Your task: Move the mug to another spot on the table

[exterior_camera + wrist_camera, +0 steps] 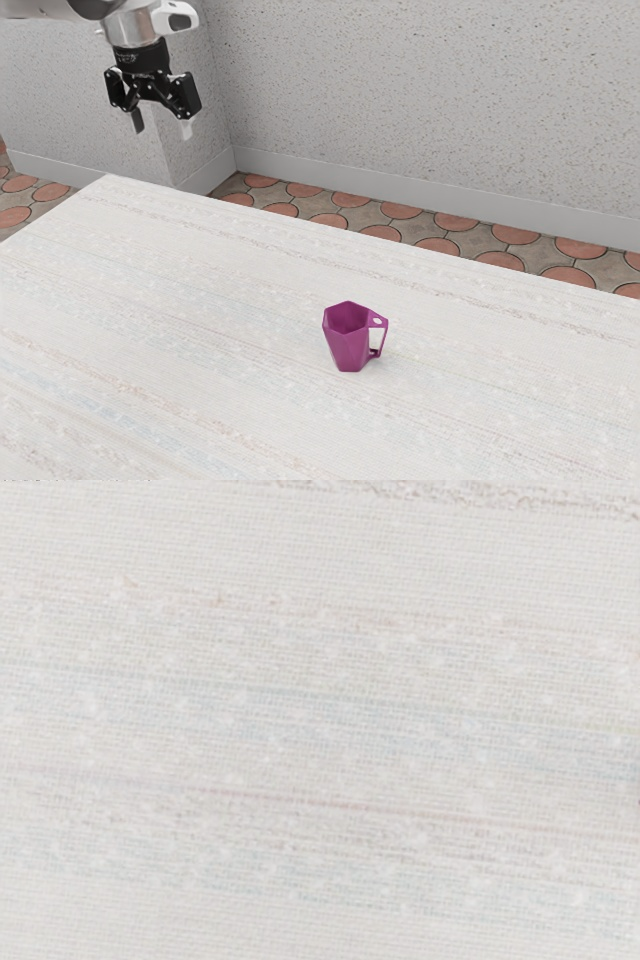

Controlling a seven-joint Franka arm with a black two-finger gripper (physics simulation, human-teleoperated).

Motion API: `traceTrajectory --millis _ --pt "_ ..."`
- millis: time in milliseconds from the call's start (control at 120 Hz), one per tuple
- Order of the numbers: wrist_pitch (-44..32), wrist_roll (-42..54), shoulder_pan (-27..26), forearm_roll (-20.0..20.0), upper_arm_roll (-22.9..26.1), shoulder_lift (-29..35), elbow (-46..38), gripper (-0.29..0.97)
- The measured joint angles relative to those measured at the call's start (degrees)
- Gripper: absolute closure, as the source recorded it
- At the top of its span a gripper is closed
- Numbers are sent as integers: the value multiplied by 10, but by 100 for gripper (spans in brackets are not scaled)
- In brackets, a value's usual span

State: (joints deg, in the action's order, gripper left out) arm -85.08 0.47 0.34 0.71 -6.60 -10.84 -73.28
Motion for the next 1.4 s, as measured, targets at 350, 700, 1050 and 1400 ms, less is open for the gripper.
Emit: traceTrajectory --millis 350,700,1050,1400 --pt "0 11 -25 3 6 -5 2 0" --pt "-29 179 -266 59 6 -31 10 0" --pt "-26 361 -287 48 14 -224 177 0" --pt "-15 461 -275 -34 10 -268 119 0"
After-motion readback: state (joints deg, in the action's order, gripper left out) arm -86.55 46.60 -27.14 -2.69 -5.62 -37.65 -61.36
